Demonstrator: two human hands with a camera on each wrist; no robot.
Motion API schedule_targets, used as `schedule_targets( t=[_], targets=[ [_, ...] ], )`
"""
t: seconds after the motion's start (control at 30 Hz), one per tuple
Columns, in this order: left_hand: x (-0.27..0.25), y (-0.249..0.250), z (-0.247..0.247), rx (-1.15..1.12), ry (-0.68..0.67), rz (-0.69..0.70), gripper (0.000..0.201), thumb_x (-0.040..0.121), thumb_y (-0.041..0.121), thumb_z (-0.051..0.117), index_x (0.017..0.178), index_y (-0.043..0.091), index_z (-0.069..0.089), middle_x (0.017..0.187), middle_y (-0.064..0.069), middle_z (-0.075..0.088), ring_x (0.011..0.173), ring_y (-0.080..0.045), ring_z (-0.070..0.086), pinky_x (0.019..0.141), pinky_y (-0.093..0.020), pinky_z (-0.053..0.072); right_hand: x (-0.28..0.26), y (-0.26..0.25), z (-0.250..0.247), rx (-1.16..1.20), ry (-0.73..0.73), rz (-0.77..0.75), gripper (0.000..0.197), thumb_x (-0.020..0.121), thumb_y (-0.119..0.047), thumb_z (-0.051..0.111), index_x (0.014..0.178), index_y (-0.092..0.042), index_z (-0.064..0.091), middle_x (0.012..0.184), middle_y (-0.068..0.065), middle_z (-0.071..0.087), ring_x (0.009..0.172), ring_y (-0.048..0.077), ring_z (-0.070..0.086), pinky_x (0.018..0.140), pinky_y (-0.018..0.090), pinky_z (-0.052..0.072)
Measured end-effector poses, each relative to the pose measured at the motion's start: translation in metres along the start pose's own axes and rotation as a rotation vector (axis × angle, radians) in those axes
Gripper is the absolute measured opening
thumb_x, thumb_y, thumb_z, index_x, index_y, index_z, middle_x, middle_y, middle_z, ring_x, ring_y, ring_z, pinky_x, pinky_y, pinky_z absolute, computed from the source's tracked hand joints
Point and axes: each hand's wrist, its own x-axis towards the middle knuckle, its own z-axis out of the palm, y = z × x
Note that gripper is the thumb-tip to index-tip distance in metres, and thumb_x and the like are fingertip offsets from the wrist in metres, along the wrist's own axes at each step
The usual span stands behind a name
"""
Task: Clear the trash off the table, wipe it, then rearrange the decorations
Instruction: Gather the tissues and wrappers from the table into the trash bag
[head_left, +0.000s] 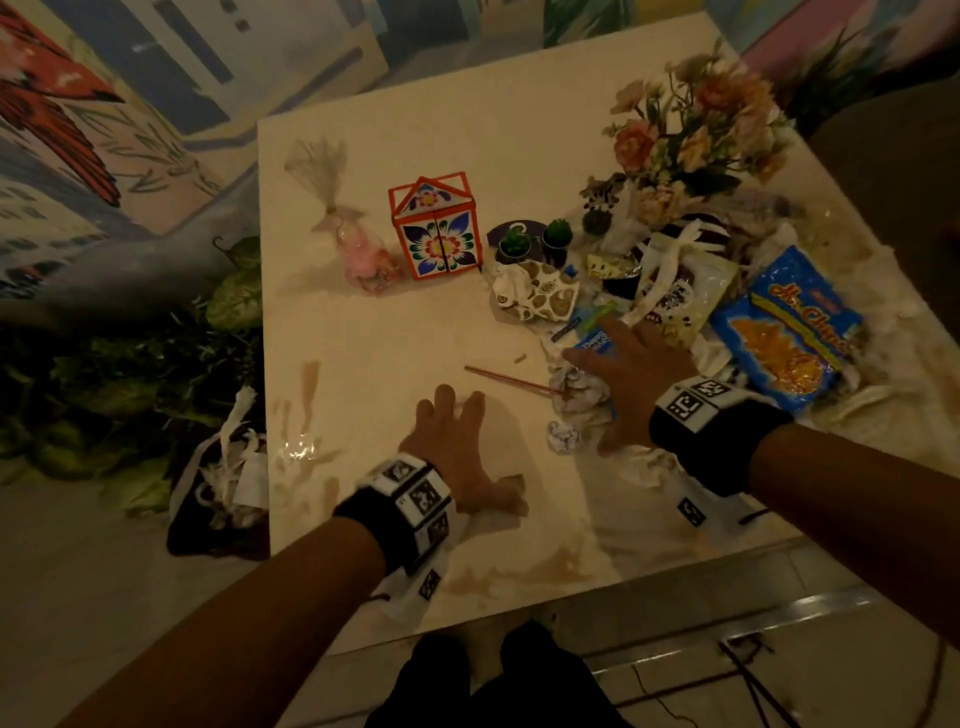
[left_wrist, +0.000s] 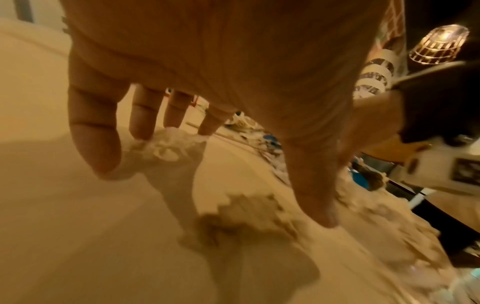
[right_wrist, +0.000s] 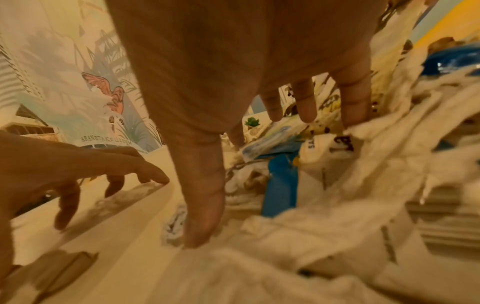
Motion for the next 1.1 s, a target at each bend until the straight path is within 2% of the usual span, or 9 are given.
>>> schedule_targets(
  t=[0.13,0.27,0.4,0.5,0.67,0.73,0.87,0.97,1.1],
  targets=[
    [-0.008,0.022,0.025,-0.04,0.024,0.02,0.114,0.052,0.07,0.072,0.141,0.027,0.015,0.134,-0.004,0.014,0.118,-0.03,0.025,0.097,-0.046,0.04,0.009,-0.005,0.008,0.067,-0.042,0.017,0.11,0.06,-0.07,0.069,0.143,-0.049,-0.001,0.156,0.003,-0.013,0.141,0.04,0.001,0.109,0.058,0.026],
    [-0.011,0.032,0.039,-0.112,0.12,0.137,0.052,0.079,0.029,0.067,0.123,0.018,0.041,0.122,-0.009,0.029,0.1,-0.028,0.038,0.081,-0.035,0.04,0.014,-0.011,0.014,0.112,-0.033,0.009,0.089,0.071,-0.07,0.058,0.142,-0.049,0.008,0.157,0.003,-0.009,0.142,0.039,-0.001,0.108,0.059,0.024],
    [-0.008,0.025,0.042,-0.213,0.231,0.247,0.012,0.081,0.0,0.049,0.092,0.005,0.054,0.098,-0.013,0.043,0.079,-0.025,0.041,0.066,-0.037,0.041,0.02,-0.01,0.014,0.154,0.05,-0.049,0.067,0.079,-0.057,0.059,0.138,-0.044,0.029,0.155,0.005,0.005,0.137,0.041,0.01,0.108,0.05,0.028],
    [0.005,0.021,0.031,-0.299,0.266,0.228,0.013,0.082,-0.004,0.047,0.089,0.004,0.054,0.095,-0.012,0.046,0.08,-0.03,0.048,0.064,-0.034,0.034,0.026,-0.009,0.01,0.213,0.053,-0.054,0.058,0.082,-0.042,0.061,0.134,-0.041,0.036,0.152,0.004,0.01,0.133,0.04,0.015,0.106,0.047,0.032],
    [0.03,0.032,-0.006,-0.443,0.329,0.178,0.051,0.081,-0.007,0.055,0.128,0.012,0.049,0.122,-0.01,0.038,0.096,-0.027,0.049,0.075,-0.02,0.034,0.032,-0.01,0.005,0.331,0.068,-0.08,0.042,0.087,-0.03,0.058,0.127,-0.034,0.046,0.148,0.004,0.017,0.129,0.035,0.02,0.105,0.044,0.03],
    [0.036,0.042,-0.014,-0.479,0.314,0.17,0.054,0.083,-0.001,0.057,0.134,0.009,0.045,0.129,-0.013,0.035,0.106,-0.028,0.049,0.078,-0.016,0.035,0.034,-0.009,0.002,0.336,0.073,-0.086,0.039,0.088,-0.026,0.058,0.126,-0.032,0.048,0.145,0.006,0.022,0.126,0.035,0.025,0.103,0.044,0.03],
    [0.044,0.057,-0.013,-0.3,0.224,0.17,0.061,0.078,0.038,0.066,0.129,0.011,0.048,0.13,-0.013,0.04,0.105,-0.018,0.044,0.089,-0.025,0.04,0.038,-0.008,-0.003,0.356,0.062,-0.096,0.031,0.09,-0.024,0.053,0.121,-0.03,0.051,0.132,0.008,0.032,0.119,0.035,0.033,0.099,0.042,0.034],
    [0.047,0.062,0.003,-0.235,0.257,0.138,0.076,0.061,0.052,0.076,0.122,0.018,0.048,0.123,-0.006,0.036,0.104,-0.026,0.041,0.089,-0.035,0.046,0.042,-0.007,-0.005,0.395,0.078,-0.086,0.026,0.088,-0.014,0.052,0.11,-0.03,0.052,0.122,0.007,0.037,0.109,0.032,0.041,0.093,0.04,0.041],
    [0.048,0.063,0.012,-0.307,0.332,0.111,0.043,0.072,0.025,0.074,0.107,0.013,0.053,0.115,-0.007,0.037,0.092,-0.027,0.048,0.077,-0.035,0.047,0.043,-0.004,-0.009,0.482,0.094,-0.081,0.016,0.084,-0.011,0.056,0.087,-0.025,0.049,0.106,0.005,0.043,0.092,0.031,0.051,0.082,0.042,0.049]
  ],
)
